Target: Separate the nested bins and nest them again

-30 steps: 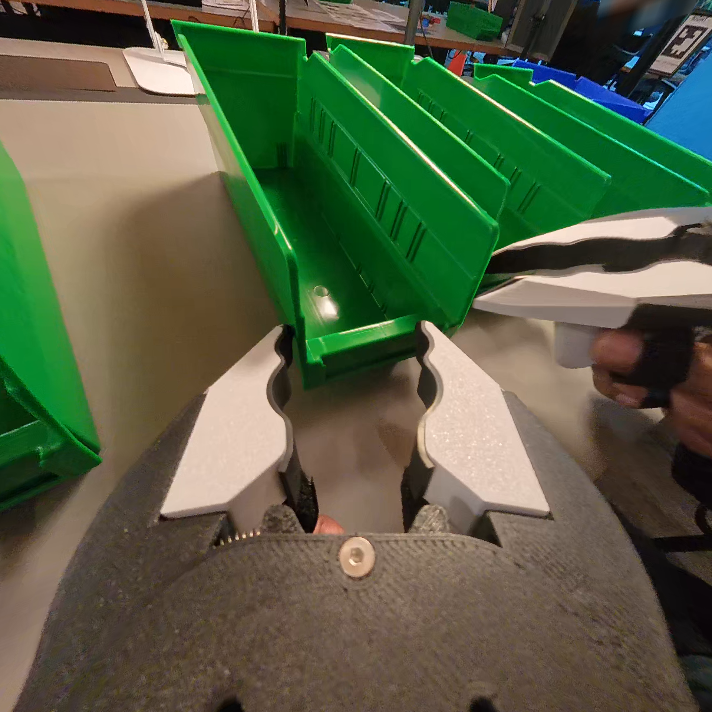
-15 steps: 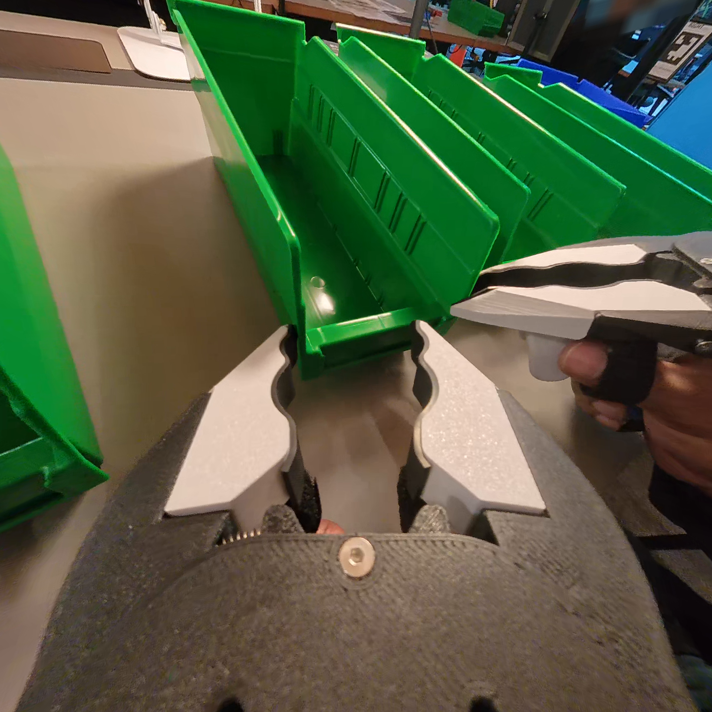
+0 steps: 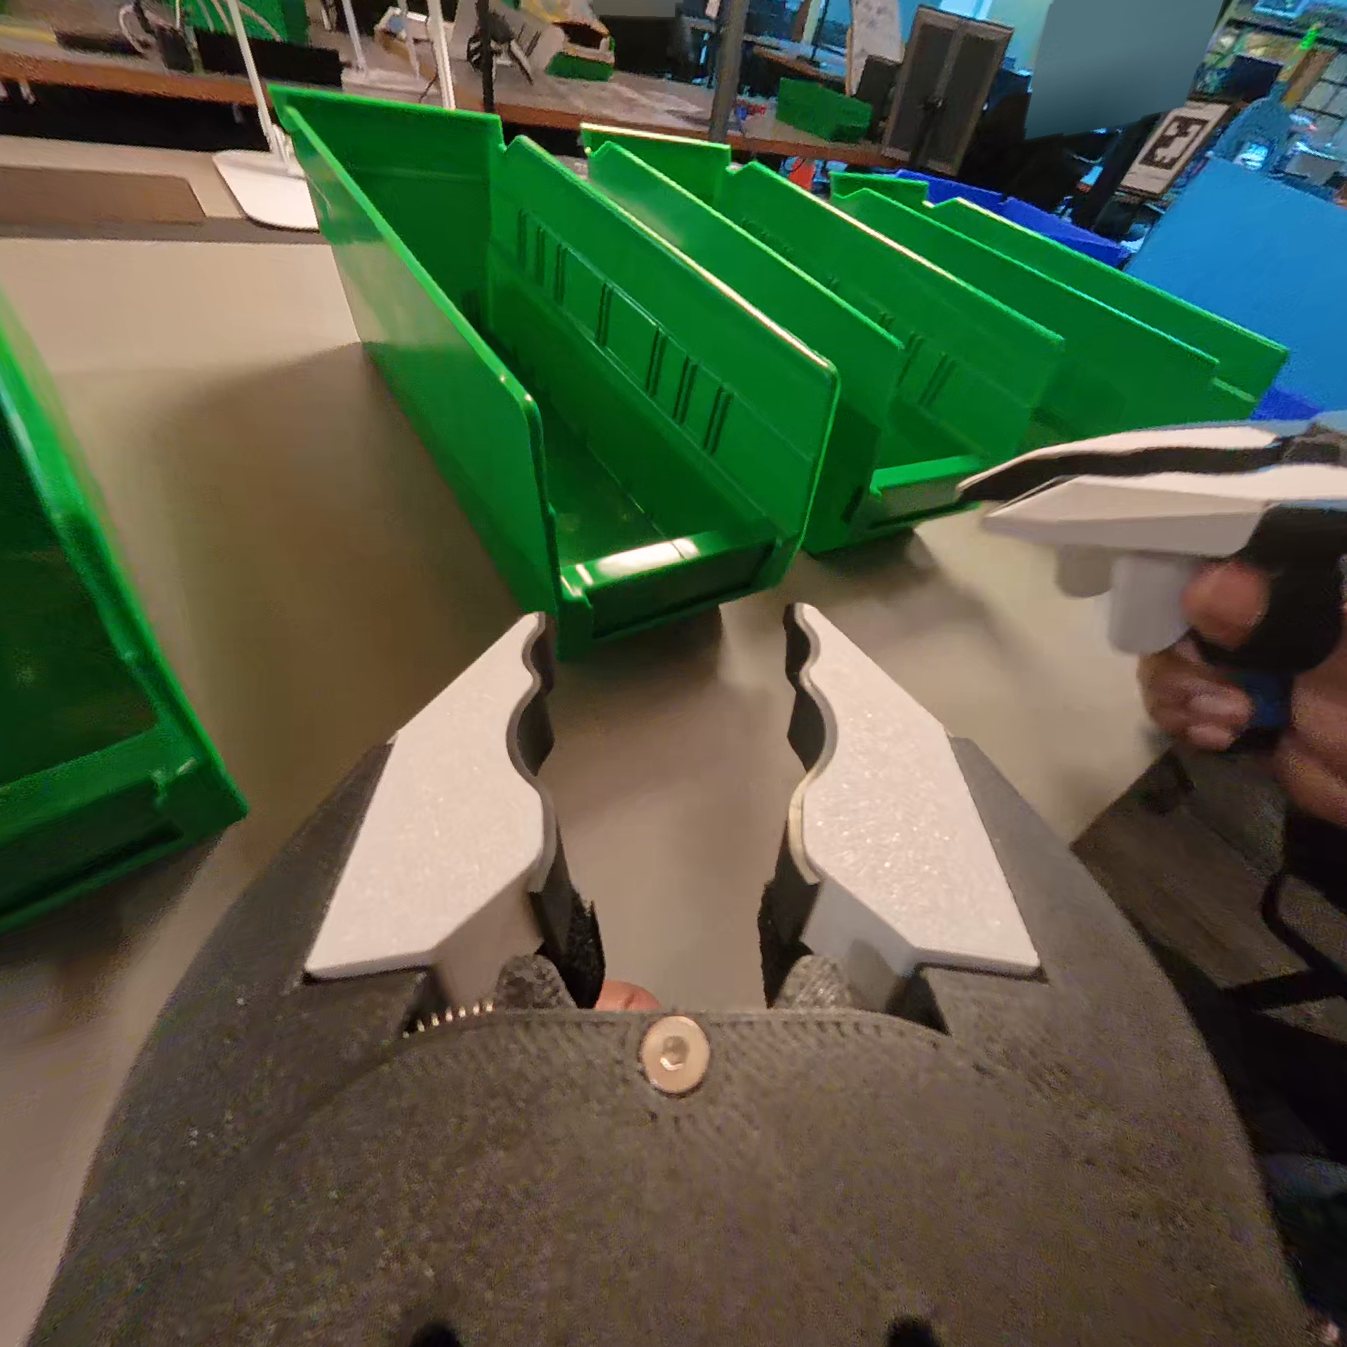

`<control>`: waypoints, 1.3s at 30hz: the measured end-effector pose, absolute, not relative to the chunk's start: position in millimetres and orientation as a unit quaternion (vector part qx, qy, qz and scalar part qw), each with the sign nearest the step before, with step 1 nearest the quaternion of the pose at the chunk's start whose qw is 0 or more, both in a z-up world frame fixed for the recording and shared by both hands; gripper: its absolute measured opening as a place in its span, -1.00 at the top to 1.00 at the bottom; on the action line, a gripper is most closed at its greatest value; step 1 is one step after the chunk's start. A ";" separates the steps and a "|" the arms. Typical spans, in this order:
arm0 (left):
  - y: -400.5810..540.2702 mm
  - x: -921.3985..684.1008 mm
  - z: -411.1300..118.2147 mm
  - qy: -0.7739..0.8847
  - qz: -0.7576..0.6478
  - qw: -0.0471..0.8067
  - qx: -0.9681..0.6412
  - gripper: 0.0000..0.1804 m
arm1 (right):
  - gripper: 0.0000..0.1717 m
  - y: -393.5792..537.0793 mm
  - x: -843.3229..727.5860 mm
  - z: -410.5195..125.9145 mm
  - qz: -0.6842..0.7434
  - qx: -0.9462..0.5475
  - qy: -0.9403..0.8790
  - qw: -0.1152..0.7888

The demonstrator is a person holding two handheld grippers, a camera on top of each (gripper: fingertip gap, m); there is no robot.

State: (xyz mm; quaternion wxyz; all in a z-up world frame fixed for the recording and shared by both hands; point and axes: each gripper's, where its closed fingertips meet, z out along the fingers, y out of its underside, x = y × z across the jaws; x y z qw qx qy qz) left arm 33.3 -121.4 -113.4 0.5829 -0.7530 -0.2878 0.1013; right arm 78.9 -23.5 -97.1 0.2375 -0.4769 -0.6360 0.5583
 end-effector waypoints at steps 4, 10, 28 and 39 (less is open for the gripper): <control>-150.1 39.5 -97.5 -0.264 0.151 0.601 -0.739 0.28 | 0.68 27.1 115.9 -84.3 0.546 -0.489 -0.607 0.307; -209.5 11.5 -57.9 -0.306 0.259 0.616 -0.679 0.20 | 0.62 118.2 153.0 -65.2 0.524 -0.531 -0.536 0.395; -195.3 -60.3 -110.8 -0.336 0.303 0.498 -0.740 0.78 | 0.77 157.5 113.3 -103.6 0.472 -0.600 -0.533 0.365; -181.5 -52.4 -110.5 -0.344 0.327 0.485 -0.734 0.92 | 0.77 160.7 101.4 -103.9 0.459 -0.601 -0.542 0.367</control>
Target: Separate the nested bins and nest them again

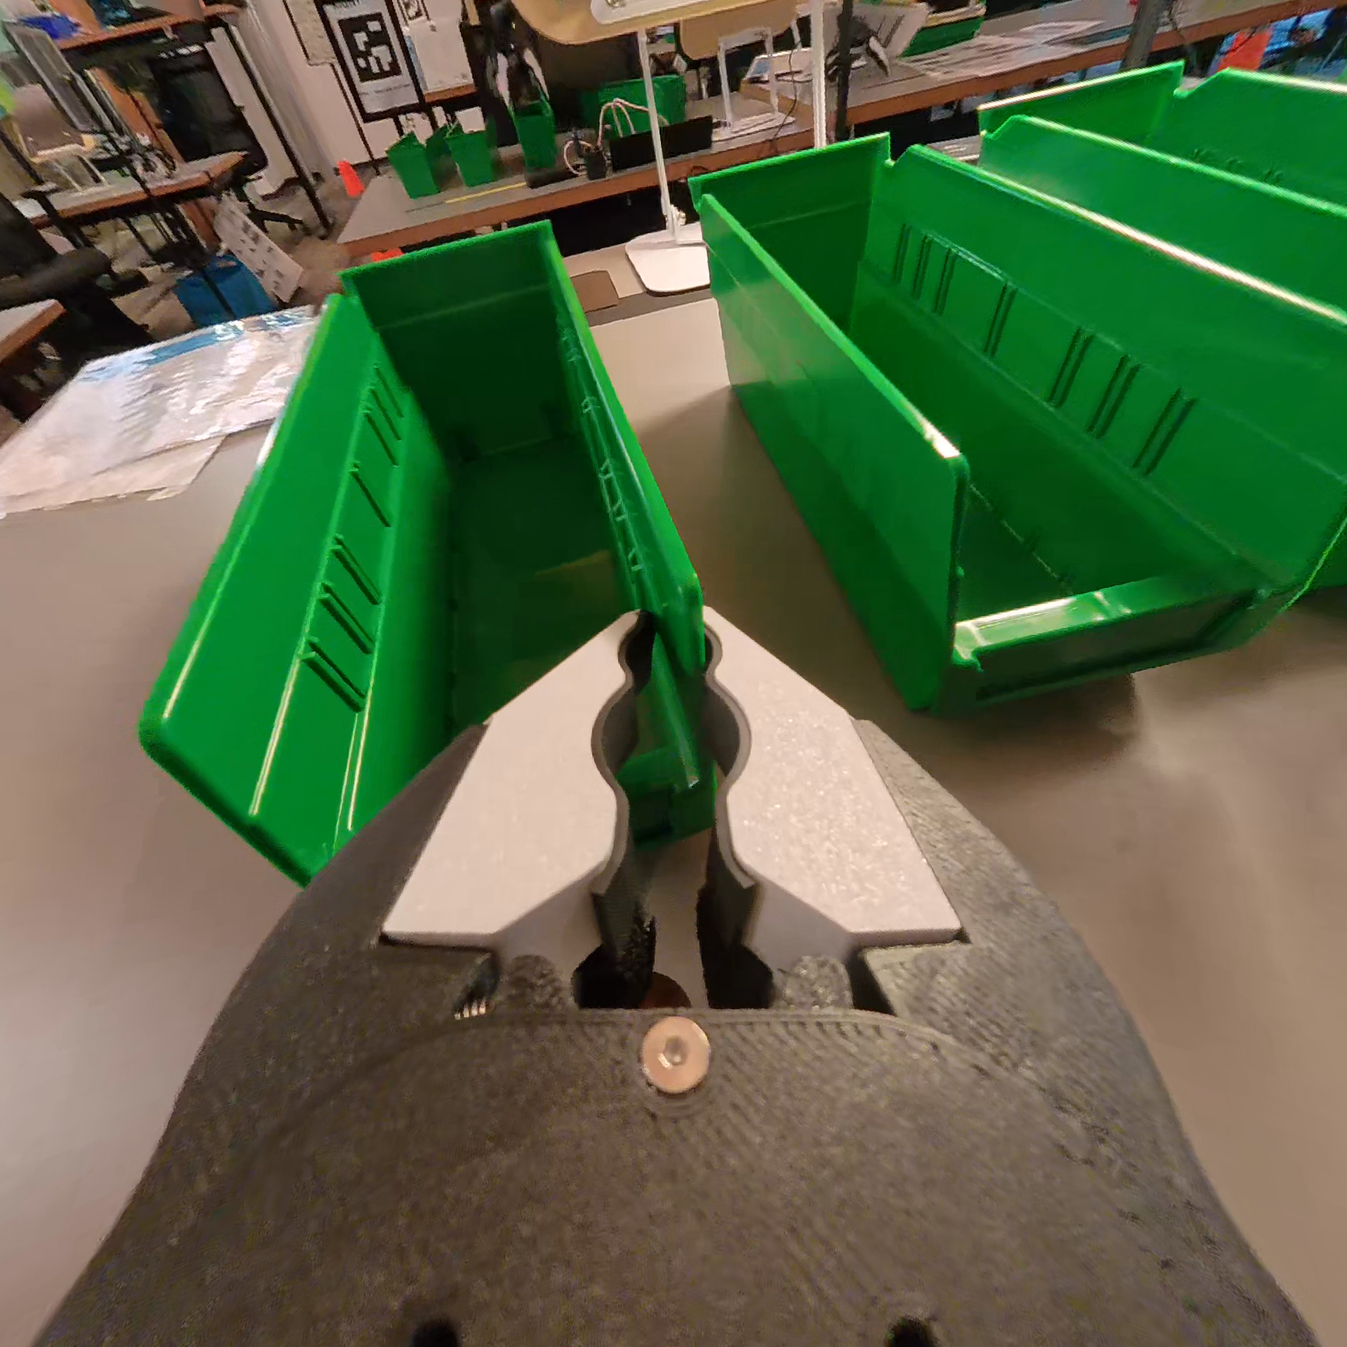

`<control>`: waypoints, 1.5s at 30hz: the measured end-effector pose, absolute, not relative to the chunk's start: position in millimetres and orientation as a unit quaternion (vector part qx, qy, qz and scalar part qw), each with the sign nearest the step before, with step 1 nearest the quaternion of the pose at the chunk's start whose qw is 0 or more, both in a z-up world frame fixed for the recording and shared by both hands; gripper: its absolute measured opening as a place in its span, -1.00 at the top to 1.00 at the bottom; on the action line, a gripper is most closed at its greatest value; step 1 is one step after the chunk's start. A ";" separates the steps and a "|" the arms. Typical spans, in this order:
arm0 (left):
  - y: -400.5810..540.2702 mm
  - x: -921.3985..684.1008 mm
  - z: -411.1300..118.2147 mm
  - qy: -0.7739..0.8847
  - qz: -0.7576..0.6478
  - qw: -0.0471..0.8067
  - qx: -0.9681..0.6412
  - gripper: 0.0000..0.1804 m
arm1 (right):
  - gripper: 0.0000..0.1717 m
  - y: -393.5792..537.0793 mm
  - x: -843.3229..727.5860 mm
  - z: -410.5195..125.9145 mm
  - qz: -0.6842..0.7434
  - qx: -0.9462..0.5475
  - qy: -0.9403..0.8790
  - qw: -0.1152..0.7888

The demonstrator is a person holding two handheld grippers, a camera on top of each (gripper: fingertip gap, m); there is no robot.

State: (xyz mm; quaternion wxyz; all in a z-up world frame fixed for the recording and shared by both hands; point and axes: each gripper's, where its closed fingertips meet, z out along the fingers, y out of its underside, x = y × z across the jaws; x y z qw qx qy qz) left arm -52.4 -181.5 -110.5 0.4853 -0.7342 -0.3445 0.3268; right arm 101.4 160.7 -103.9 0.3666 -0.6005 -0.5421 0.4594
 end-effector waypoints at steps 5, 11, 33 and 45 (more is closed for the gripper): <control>-180.4 -52.8 -110.5 -0.346 0.335 0.481 -0.733 0.99 | 0.77 159.6 97.7 -104.0 0.457 -0.601 -0.545 0.365; -174.2 -48.9 -110.0 -0.358 0.306 0.499 -0.728 0.99 | 0.77 157.2 93.5 -104.2 0.448 -0.601 -0.551 0.366; -245.5 -103.5 -117.4 -0.409 0.258 0.499 -0.719 0.98 | 0.76 156.2 97.5 -104.5 0.466 -0.604 -0.543 0.351; -259.6 -97.6 -94.3 -0.352 0.396 0.451 -0.718 1.00 | 0.76 153.7 94.9 -104.4 0.470 -0.603 -0.542 0.349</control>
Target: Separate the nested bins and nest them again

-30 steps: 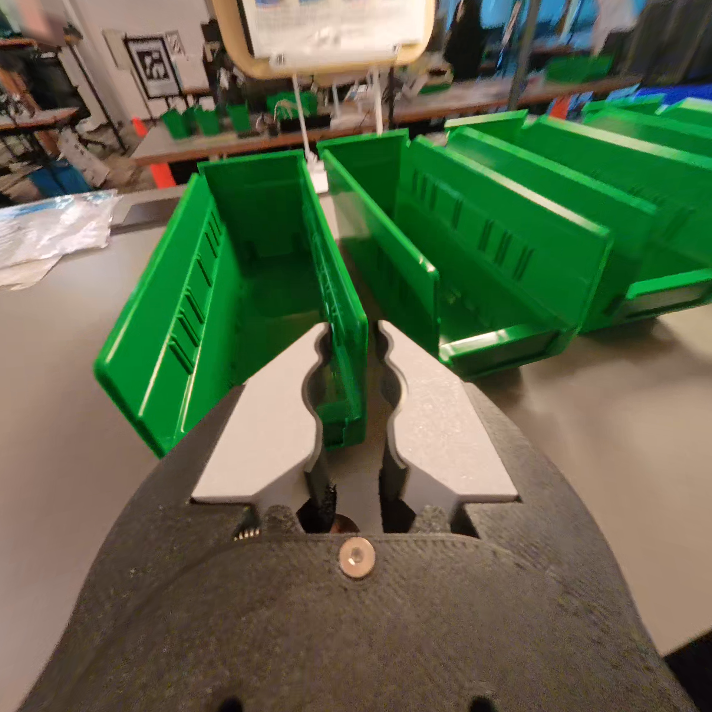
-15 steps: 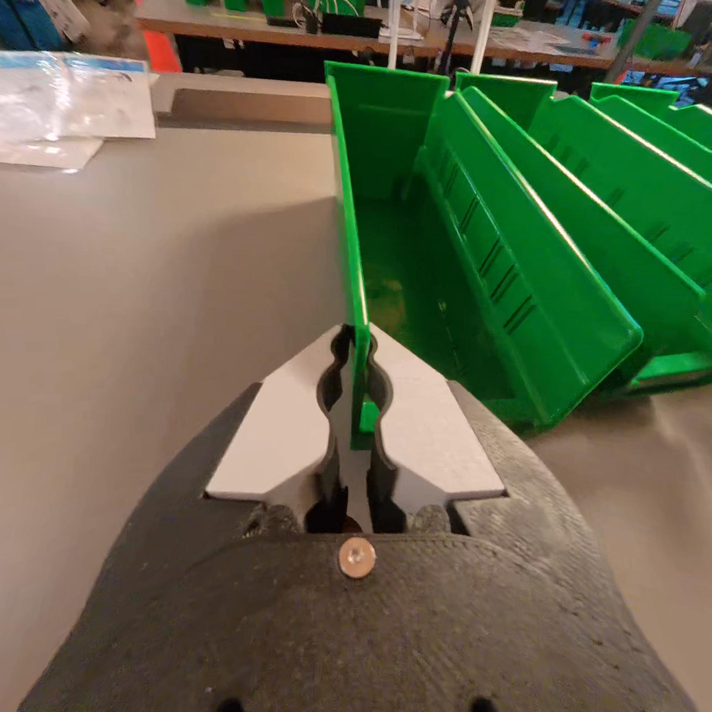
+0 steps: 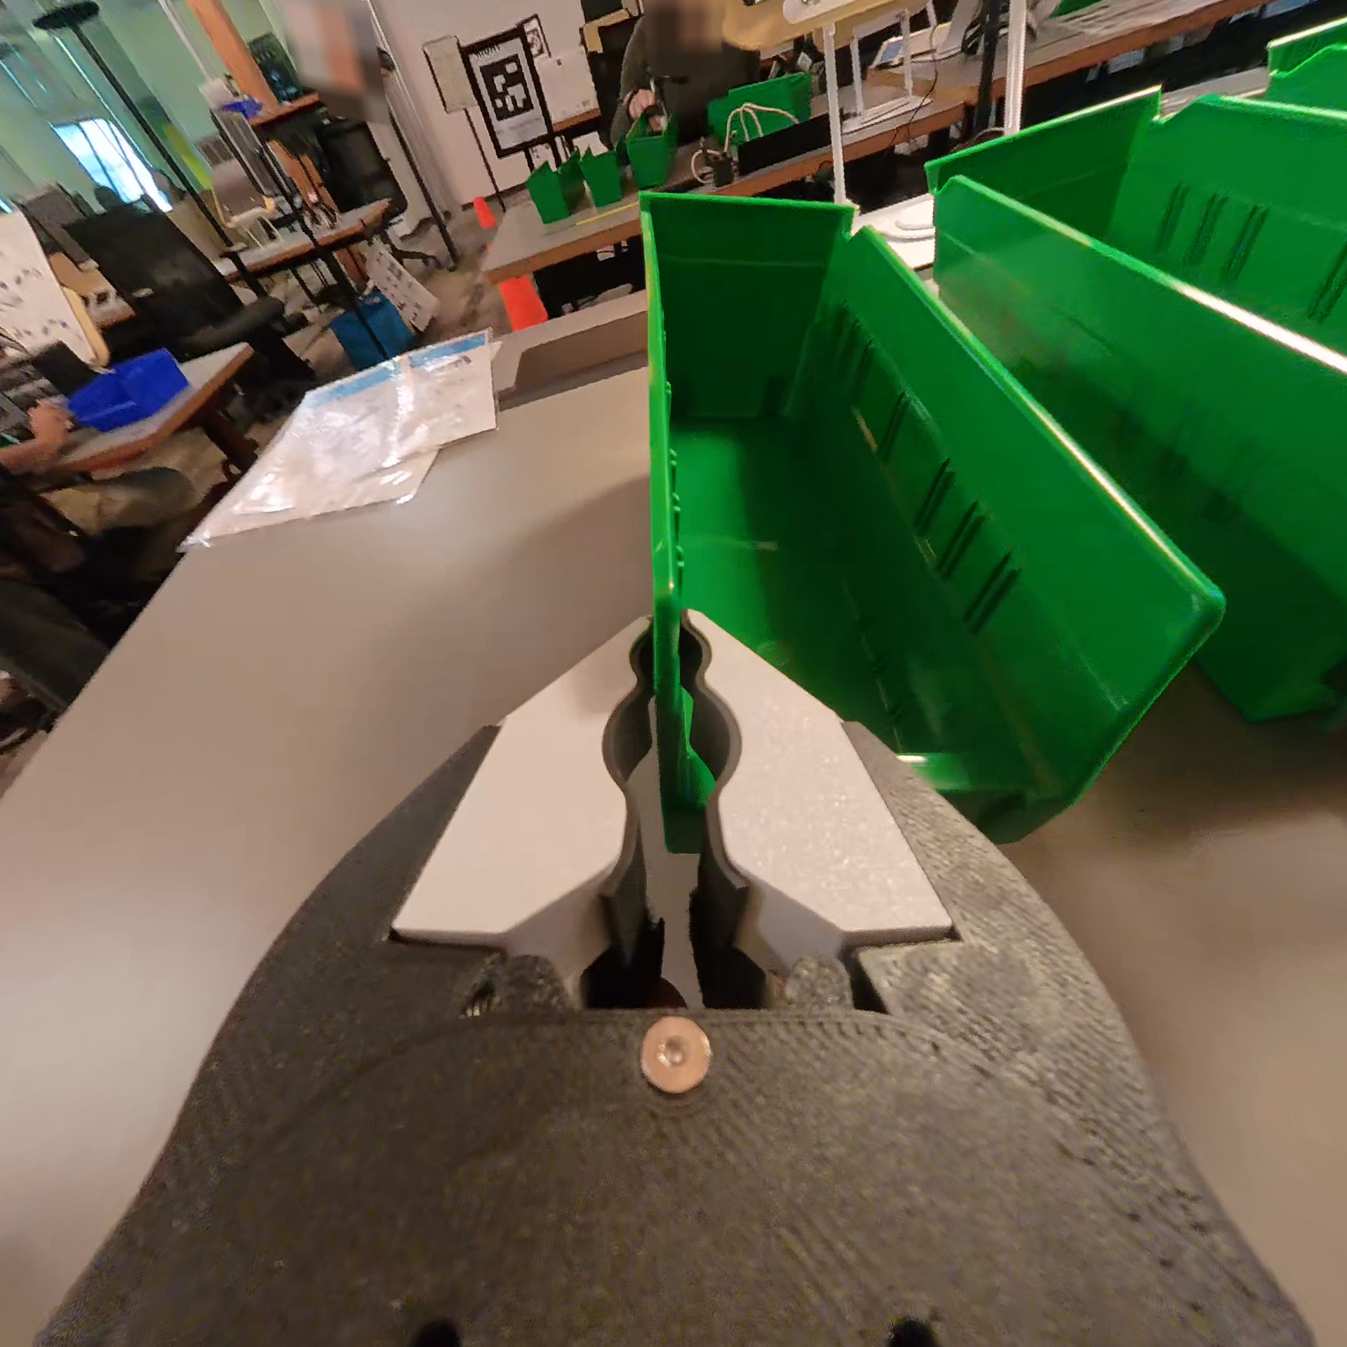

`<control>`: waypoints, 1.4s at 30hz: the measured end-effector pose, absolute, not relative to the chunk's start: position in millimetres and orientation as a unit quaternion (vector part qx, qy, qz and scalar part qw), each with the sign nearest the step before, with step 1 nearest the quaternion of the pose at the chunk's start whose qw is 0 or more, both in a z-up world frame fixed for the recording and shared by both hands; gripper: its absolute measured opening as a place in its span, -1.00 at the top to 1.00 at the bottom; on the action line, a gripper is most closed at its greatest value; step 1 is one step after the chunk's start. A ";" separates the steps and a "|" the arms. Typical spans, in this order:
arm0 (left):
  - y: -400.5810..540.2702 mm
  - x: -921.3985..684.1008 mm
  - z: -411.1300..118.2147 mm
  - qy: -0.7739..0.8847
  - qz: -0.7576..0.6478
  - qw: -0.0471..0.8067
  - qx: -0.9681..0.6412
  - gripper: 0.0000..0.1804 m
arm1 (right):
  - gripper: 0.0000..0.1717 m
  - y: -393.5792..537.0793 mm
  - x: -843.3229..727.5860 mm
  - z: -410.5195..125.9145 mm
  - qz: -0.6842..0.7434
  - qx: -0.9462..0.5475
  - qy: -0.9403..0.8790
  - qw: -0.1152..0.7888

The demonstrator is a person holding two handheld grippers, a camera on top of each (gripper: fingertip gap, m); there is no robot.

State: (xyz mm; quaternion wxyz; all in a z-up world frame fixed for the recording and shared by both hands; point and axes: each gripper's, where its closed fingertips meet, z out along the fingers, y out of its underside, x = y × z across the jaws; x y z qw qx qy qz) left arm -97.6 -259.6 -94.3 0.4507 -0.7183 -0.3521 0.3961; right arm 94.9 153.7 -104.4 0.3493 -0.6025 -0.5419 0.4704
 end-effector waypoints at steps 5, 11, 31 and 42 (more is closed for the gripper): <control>-258.6 -94.5 -89.2 -0.337 0.424 0.436 -0.719 1.00 | 0.76 155.5 96.5 -104.4 0.474 -0.602 -0.539 0.349; -260.2 -93.3 -89.4 -0.340 0.423 0.434 -0.719 0.99 | 0.77 156.8 97.5 -104.3 0.478 -0.601 -0.539 0.347; -275.1 -98.9 -104.4 -0.428 0.265 0.527 -0.685 0.49 | 0.48 149.1 110.1 -106.6 0.492 -0.595 -0.547 0.323; -276.7 -77.8 -64.1 -0.417 0.216 0.573 -0.672 0.12 | 0.40 90.3 120.2 -93.9 0.569 -0.558 -0.518 0.311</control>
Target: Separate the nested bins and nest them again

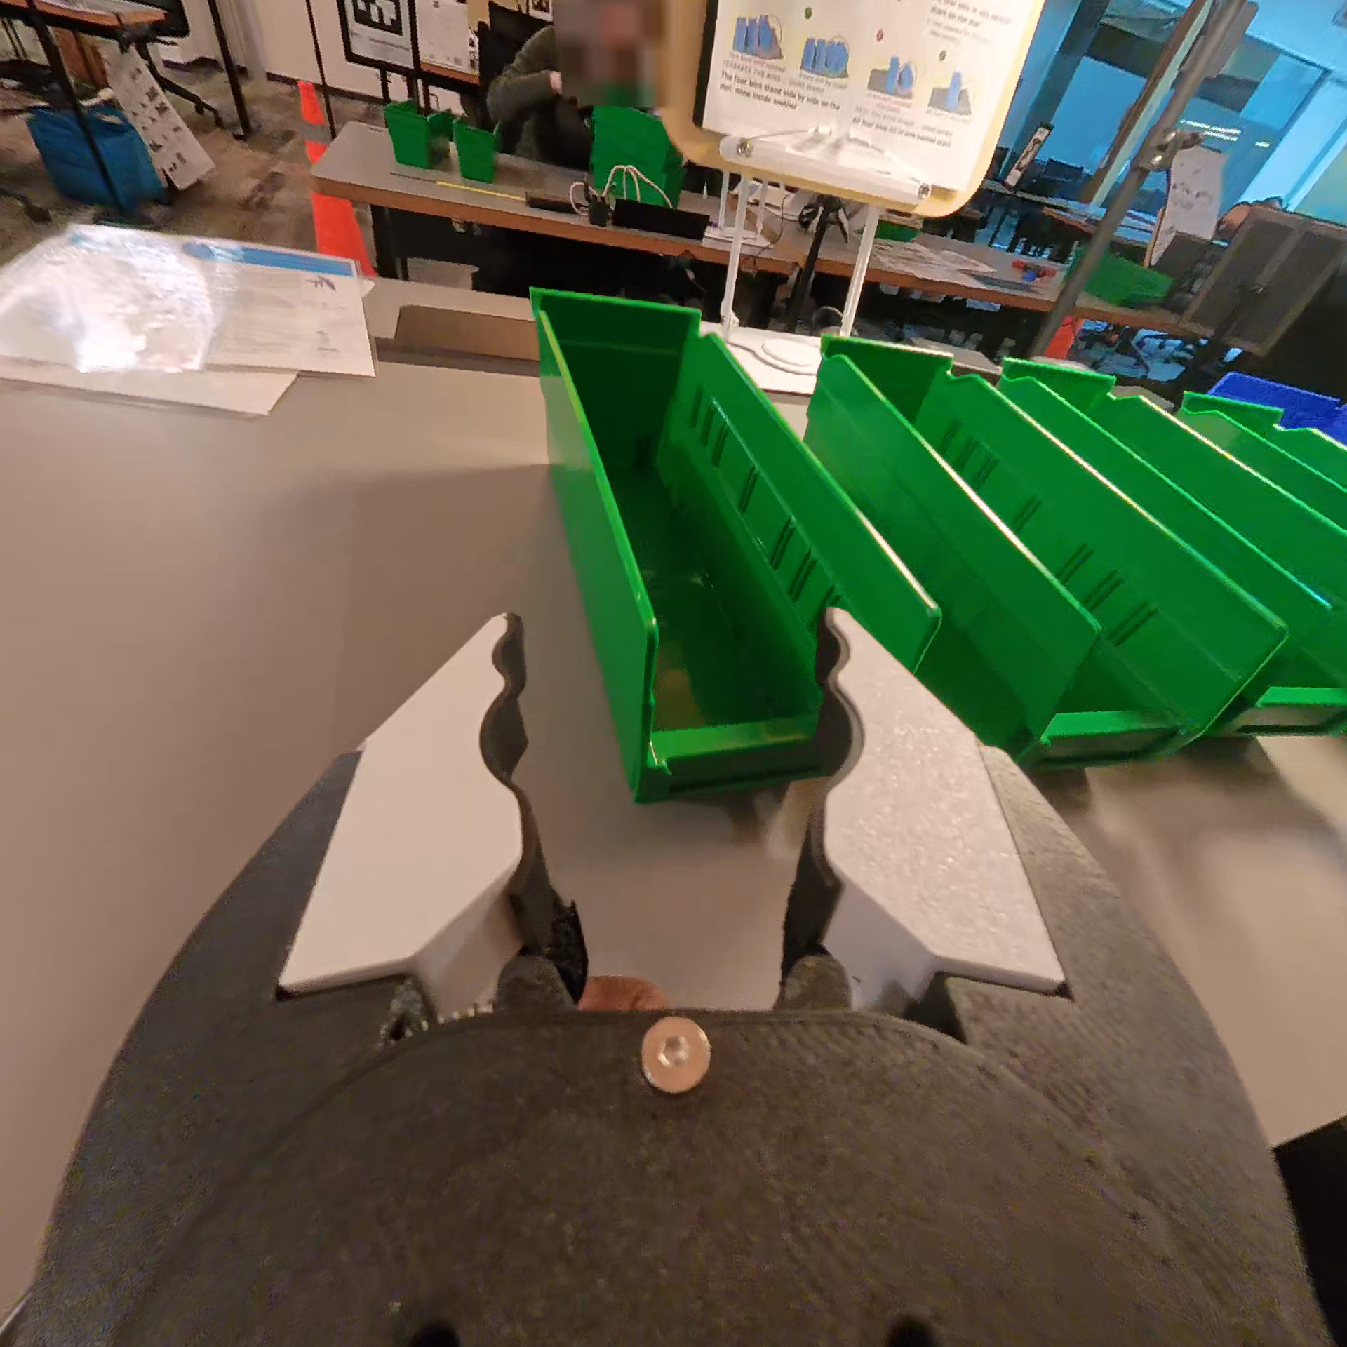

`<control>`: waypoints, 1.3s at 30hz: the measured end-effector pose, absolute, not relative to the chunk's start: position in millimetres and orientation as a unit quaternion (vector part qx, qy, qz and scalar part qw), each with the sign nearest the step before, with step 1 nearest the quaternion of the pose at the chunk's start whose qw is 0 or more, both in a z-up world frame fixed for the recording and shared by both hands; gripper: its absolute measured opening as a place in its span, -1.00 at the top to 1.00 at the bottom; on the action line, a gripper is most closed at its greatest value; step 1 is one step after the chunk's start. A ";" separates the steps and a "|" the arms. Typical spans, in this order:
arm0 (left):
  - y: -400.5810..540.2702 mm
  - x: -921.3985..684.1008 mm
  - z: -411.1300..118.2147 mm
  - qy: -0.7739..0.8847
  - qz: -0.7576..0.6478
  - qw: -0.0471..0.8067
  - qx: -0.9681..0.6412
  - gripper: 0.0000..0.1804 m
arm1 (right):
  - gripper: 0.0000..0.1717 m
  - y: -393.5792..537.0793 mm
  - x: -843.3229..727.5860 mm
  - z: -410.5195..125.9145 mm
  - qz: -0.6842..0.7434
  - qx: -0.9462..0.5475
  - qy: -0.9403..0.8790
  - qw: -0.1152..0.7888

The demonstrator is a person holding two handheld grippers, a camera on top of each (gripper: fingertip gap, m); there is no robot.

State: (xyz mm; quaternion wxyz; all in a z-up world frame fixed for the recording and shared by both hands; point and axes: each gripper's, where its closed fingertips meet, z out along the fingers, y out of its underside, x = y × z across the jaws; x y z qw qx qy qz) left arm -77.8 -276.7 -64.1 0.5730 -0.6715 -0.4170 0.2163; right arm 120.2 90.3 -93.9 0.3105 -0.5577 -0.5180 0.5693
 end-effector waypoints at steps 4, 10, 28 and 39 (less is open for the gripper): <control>-268.4 -76.6 -53.8 -0.409 0.229 0.568 -0.677 -0.04 | 0.33 92.0 115.3 -92.3 0.563 -0.556 -0.510 0.337; -254.6 -73.0 -45.7 -0.397 0.224 0.558 -0.694 -0.12 | 0.03 91.2 110.5 -98.7 0.563 -0.571 -0.510 0.312; -210.6 -127.0 -22.0 -0.404 0.132 0.475 -0.770 -0.41 | -0.29 90.6 100.7 -101.7 0.551 -0.588 -0.501 0.315; -207.8 -170.1 -41.8 -0.423 0.140 0.392 -0.805 -0.44 | -0.18 84.6 100.0 -102.1 0.558 -0.579 -0.507 0.310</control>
